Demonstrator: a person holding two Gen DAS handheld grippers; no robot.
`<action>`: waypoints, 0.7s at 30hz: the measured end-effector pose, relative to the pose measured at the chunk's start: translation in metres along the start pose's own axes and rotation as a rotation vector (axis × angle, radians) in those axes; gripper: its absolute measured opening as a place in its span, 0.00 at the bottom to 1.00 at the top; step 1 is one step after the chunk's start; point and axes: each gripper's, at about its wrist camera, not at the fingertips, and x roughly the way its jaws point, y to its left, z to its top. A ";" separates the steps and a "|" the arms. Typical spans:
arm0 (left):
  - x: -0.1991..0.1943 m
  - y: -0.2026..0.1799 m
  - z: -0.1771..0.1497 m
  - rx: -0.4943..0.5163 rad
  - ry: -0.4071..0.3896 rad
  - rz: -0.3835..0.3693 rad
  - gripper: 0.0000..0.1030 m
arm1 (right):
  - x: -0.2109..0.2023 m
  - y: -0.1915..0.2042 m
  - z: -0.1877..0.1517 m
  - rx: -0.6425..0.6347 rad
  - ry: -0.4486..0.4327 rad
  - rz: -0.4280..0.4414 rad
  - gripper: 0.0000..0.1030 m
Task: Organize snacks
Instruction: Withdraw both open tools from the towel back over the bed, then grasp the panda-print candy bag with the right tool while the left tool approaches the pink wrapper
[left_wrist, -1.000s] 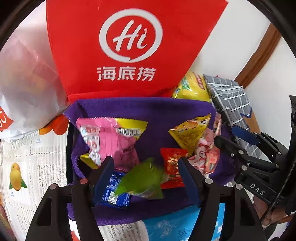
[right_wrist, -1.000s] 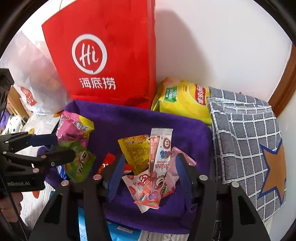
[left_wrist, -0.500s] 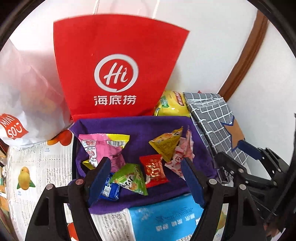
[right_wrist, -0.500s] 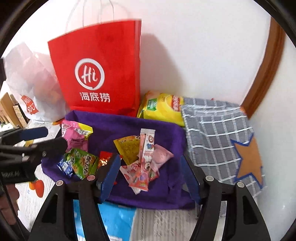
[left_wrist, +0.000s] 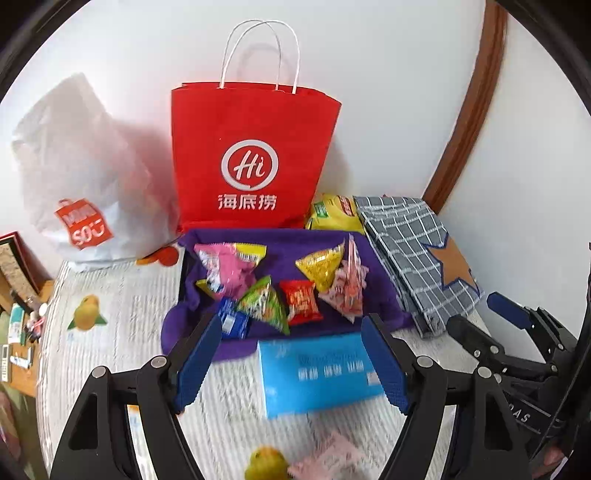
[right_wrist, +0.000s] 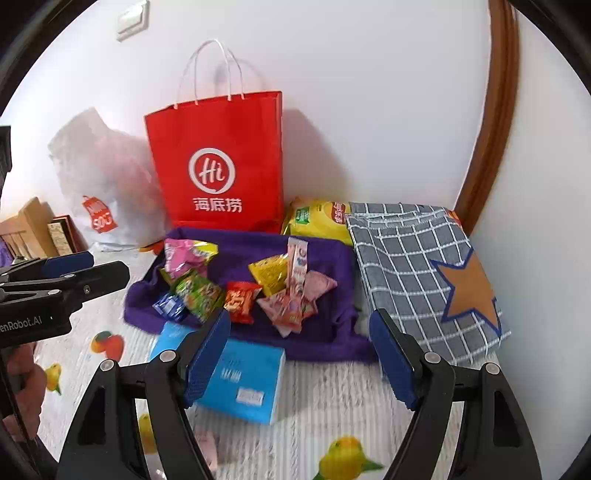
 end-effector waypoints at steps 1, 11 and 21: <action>-0.004 -0.001 -0.005 0.007 -0.003 0.001 0.74 | -0.007 0.001 -0.007 0.004 -0.006 0.001 0.75; -0.034 0.016 -0.069 -0.032 0.022 0.059 0.74 | -0.029 0.024 -0.073 0.011 0.085 0.116 0.75; -0.046 0.040 -0.111 -0.071 0.029 0.079 0.74 | -0.025 0.050 -0.130 0.013 0.164 0.191 0.72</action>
